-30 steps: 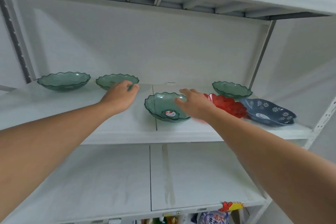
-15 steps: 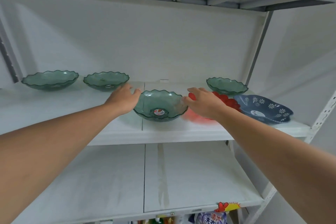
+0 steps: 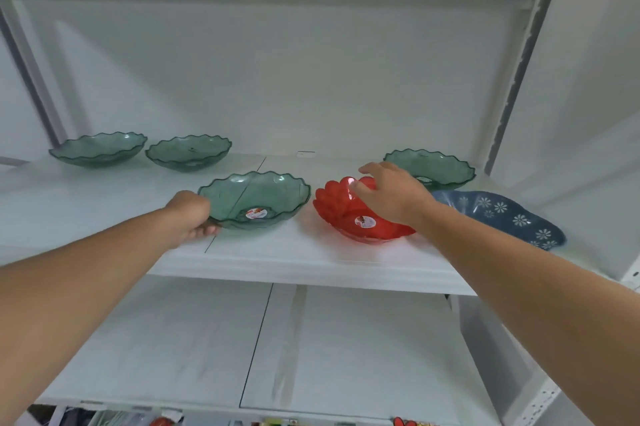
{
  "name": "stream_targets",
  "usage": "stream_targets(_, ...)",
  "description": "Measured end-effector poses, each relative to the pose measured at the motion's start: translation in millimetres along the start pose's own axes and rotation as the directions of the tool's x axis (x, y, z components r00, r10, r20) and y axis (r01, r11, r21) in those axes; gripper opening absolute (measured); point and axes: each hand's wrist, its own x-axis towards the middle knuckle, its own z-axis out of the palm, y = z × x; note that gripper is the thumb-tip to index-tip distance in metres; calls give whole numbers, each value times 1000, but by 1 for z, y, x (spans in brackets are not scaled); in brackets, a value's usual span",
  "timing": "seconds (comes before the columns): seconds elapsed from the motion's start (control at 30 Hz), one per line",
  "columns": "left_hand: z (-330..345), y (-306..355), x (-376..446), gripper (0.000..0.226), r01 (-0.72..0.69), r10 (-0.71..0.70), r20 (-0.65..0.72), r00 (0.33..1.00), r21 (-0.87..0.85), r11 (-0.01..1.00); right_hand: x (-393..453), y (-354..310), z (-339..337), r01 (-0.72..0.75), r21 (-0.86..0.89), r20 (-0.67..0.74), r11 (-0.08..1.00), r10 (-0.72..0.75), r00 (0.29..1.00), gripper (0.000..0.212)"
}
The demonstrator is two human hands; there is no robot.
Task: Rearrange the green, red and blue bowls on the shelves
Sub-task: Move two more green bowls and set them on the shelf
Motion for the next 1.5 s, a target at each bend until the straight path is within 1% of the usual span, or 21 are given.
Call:
stream_targets(0.1,1,23,-2,19,-47,45,-60,997,-39,998,12,15,-9,-9,10,-18,1000,9,1000,62)
stream_targets(0.2,10,53,0,28,-108,104,-62,993,-75,991,18,30,-15,-45,7,-32,999,45,998,62)
stream_targets(0.33,38,93,10,32,-172,174,12,985,-93,981,19,50,-23,-150,-13,-14,989,149,989,61)
stream_targets(0.43,70,119,16,31,-213,224,100,969,-114,970,19,69,-35,-238,-46,-15,970,238,971,63)
stream_targets(0.6,128,143,24,32,-231,259,240,936,-138,963,19,109,-51,-350,-96,-37,932,348,937,65)
stream_targets(0.77,177,156,30,32,-227,268,283,921,-169,959,32,156,-63,-475,14,-54,880,475,878,56)
stream_targets(0.87,196,162,36,31,-203,247,299,922,-170,964,46,184,-66,-512,33,-74,859,513,855,52)
stream_targets(0.93,204,164,39,32,-194,234,298,925,-159,968,59,202,-65,-536,45,-59,843,538,841,56)
stream_targets(1.03,211,167,45,33,-175,212,256,943,-160,971,80,227,-58,-579,96,5,810,581,814,61)
stream_targets(1.1,212,171,50,34,-161,194,219,956,-163,973,95,243,-50,-587,167,53,792,587,808,52)
stream_targets(1.17,212,173,54,34,-156,184,189,965,-154,976,109,257,-44,-583,211,89,785,578,811,31)
stream_targets(1.2,212,174,55,34,-152,178,178,968,-150,977,116,263,-40,-589,214,102,780,581,807,24)
stream_targets(1.3,213,174,58,34,-133,154,153,976,-140,981,134,270,-28,-648,247,132,720,638,759,20)
stream_targets(1.37,213,172,60,35,-132,151,137,979,-136,982,146,272,-21,-672,243,146,699,659,738,18)
stream_targets(1.43,211,170,62,35,-132,148,124,981,-129,983,152,272,-17,-679,244,165,693,660,733,22)
stream_targets(1.5,210,166,62,36,-126,140,112,984,-130,984,156,271,-18,-680,285,194,676,654,731,19)
